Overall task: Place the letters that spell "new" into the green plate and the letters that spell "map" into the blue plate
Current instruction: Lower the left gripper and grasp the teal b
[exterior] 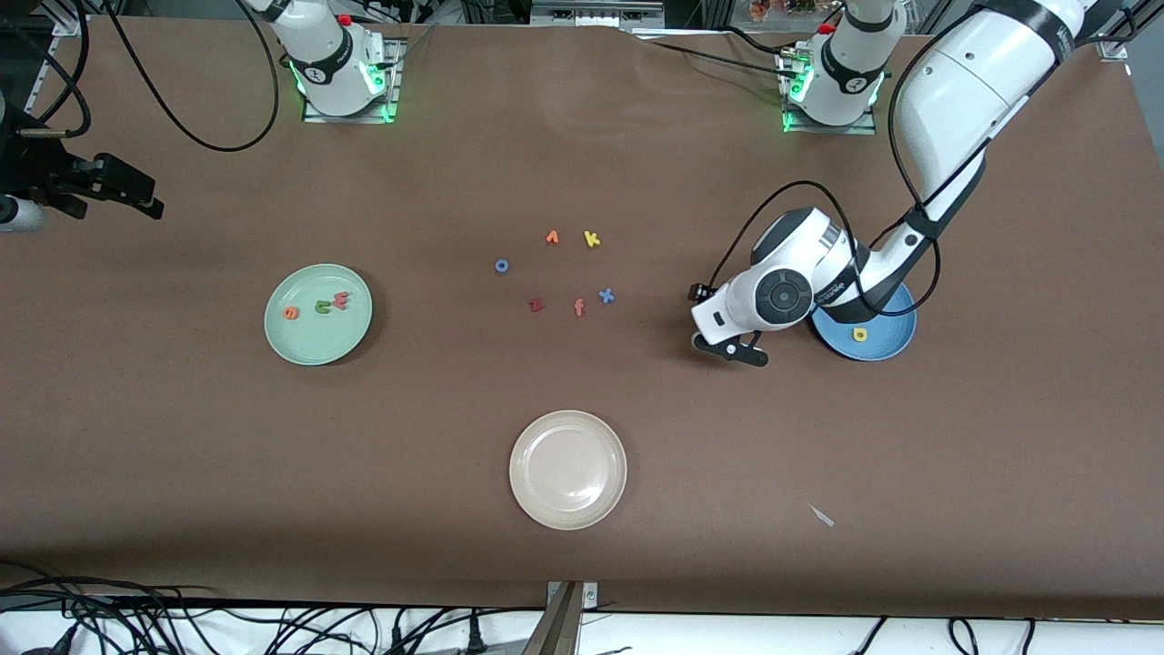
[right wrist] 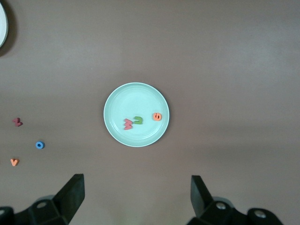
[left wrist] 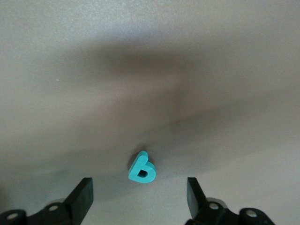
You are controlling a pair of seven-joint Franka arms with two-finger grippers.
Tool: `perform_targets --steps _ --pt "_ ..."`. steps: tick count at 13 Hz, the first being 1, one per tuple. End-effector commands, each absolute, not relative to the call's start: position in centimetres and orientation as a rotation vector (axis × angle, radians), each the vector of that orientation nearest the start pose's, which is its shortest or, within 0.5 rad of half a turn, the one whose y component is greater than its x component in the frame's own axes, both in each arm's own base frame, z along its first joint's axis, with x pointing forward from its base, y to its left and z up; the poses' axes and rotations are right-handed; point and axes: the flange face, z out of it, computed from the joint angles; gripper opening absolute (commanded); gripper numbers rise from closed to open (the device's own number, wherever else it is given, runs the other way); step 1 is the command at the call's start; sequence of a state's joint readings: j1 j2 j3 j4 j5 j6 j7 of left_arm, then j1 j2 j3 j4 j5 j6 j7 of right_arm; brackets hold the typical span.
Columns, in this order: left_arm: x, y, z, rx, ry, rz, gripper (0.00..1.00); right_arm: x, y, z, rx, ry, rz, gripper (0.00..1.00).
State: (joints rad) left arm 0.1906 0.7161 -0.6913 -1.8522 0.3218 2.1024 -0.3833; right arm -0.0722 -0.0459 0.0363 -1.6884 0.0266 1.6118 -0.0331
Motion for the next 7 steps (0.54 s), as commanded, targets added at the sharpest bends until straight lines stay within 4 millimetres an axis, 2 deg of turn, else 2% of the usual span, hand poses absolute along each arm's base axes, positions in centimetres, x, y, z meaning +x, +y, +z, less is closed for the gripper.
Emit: perform_targets --steps 1,4,7 --pt "54.3 -26.5 18.3 -3.14 0.406 0.476 0.85 54.1 -1.8 60.7 -3.124 -0.013 0.035 1.0" --pt "54.0 -26.8 17.0 -3.137 0.4 0.487 0.83 54.2 -1.7 60.7 -3.124 -0.016 0.035 1.0" --pt "53.6 -26.7 16.6 -3.112 0.426 0.478 0.81 54.2 -1.5 60.8 -3.124 -0.02 0.033 1.0"
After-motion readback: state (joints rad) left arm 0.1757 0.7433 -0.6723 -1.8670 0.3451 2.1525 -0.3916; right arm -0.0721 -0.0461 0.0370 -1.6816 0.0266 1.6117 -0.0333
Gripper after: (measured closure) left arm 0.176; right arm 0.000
